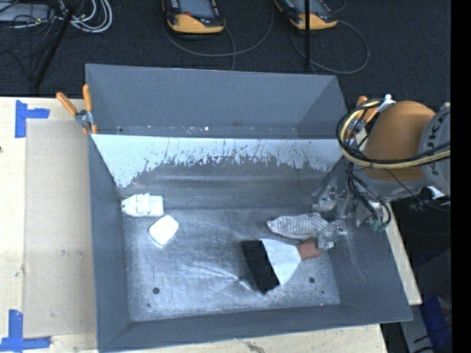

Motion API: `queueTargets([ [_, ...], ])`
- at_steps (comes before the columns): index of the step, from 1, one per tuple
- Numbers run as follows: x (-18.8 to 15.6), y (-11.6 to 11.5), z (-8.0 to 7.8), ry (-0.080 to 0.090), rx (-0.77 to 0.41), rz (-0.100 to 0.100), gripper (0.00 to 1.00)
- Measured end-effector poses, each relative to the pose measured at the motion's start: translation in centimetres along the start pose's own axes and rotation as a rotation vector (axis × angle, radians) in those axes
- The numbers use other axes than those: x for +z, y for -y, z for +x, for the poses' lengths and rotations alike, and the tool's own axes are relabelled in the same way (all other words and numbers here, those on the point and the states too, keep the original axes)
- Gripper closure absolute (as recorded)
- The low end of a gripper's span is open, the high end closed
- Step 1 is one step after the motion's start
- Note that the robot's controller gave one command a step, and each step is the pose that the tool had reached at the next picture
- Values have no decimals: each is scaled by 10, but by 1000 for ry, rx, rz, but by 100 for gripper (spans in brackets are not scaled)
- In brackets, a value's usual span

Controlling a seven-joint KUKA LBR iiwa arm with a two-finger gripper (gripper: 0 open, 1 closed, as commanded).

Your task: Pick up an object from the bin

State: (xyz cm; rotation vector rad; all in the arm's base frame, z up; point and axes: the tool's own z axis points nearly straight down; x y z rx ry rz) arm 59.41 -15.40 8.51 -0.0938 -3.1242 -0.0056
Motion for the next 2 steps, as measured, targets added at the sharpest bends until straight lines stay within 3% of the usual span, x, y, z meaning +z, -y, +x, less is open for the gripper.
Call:
queueTargets([
  [2,-21,0,-1,20,0,4,100],
])
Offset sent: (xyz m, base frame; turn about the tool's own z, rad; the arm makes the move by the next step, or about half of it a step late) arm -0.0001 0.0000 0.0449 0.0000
